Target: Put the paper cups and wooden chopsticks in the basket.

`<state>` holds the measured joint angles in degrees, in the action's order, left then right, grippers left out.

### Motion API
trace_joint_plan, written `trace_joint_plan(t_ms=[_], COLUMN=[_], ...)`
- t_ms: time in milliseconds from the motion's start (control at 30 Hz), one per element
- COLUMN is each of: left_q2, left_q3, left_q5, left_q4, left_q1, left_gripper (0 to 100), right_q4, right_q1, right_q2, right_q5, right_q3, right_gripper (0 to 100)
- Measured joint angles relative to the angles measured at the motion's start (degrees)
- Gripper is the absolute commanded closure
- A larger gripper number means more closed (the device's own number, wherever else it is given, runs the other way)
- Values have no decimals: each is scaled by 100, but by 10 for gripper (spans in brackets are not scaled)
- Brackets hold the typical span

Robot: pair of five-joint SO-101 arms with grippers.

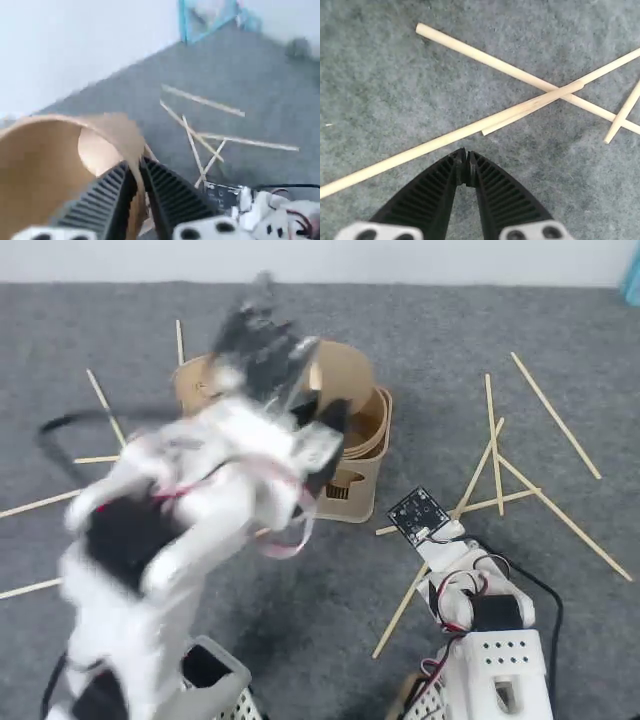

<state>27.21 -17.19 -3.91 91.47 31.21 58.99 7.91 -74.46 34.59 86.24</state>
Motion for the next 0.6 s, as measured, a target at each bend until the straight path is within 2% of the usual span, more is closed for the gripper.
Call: trace_joint_plan(t_ms=[167,333,600], left_q2=[-800,-1055,-1055], left_q3=[9,35,35], left_q5=[-18,0,677], left_q4=[-132,-114,501], left_q1=[-26,-35,-35], left_gripper=[988,988,988], right_q4=[0,0,0], right_q1=[0,0,0], right_q2=[0,0,0], right_q5=[0,9,35], right_q3=[0,0,0], right_gripper=[990,990,990])
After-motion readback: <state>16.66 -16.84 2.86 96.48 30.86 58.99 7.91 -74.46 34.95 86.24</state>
